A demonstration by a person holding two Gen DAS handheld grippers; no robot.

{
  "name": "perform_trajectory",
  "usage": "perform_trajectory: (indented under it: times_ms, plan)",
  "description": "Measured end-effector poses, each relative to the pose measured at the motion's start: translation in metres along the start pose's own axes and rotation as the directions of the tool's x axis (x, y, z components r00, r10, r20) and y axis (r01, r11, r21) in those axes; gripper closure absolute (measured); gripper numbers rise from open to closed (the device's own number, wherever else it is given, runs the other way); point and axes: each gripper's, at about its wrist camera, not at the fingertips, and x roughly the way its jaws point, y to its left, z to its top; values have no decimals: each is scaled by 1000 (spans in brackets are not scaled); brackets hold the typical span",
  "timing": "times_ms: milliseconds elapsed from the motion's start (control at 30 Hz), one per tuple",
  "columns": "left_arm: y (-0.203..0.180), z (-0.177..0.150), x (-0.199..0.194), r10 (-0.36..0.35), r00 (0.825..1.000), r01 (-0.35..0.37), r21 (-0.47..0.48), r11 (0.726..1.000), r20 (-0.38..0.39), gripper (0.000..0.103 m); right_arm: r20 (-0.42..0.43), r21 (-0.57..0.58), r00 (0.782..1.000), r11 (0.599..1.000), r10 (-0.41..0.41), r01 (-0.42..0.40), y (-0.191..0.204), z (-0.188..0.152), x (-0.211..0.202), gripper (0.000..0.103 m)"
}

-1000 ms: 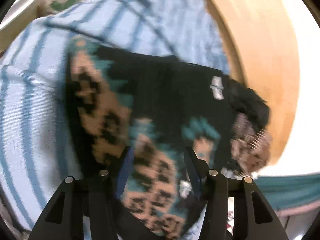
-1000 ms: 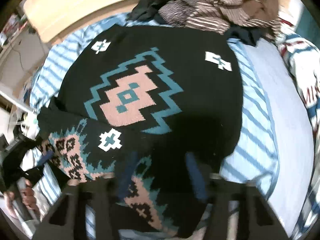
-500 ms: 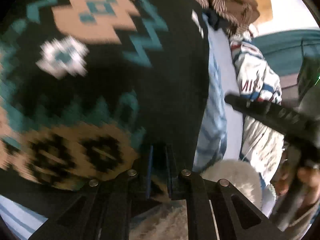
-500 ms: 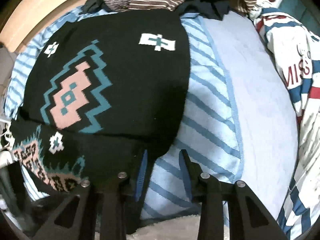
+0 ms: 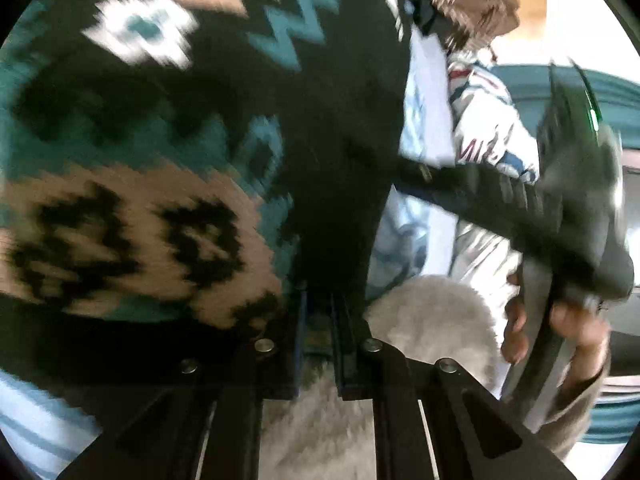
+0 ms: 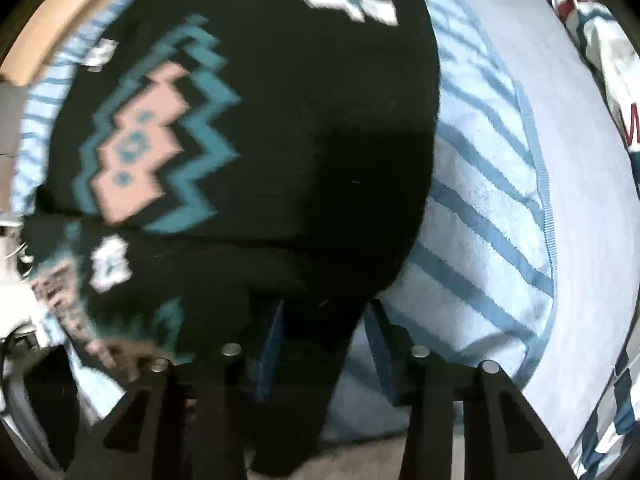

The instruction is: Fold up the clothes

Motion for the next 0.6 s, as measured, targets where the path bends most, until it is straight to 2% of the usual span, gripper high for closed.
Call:
perform_trajectory:
  times_ms: [100,167,233,300,333,367,433,467,533,600]
  plan:
    - [15,12,-49,-34,992,40,-42,998,123,91,12,-65,1000,998,15,-15,18,-19,-15,58]
    - [31,22,-81,-17,972,43,-109,993,233,91,-25,-109,999,994,28,-31,32,-31,-11,57]
    - [49,30,-113,42,938,24,-185,982,344,91,-95,-165,995,985,32,-47,50,-46,3,58]
    - [69,33,-140,142,888,-18,-275,961,438,91,-167,-222,986,974,13,-51,67,-60,22,59]
    - [79,33,-147,186,869,-40,-310,950,458,91,-193,-249,981,968,-18,-31,73,-65,33,59]
    - [91,32,-149,262,847,-88,-363,928,462,91,-206,-268,978,963,-43,-14,78,-68,40,59]
    - [111,32,-140,369,835,-175,-438,882,409,91,-212,-281,975,960,-72,9,85,-66,44,58]
    - [119,30,-138,355,840,-158,-441,884,411,91,-223,-279,972,960,-79,14,87,-63,45,58]
    - [128,25,-141,321,831,-108,-435,894,454,91,-234,-296,968,955,-94,21,91,-61,45,58]
    - [123,23,-144,325,831,-114,-434,894,451,91,-230,-309,968,951,-96,21,93,-63,42,57]
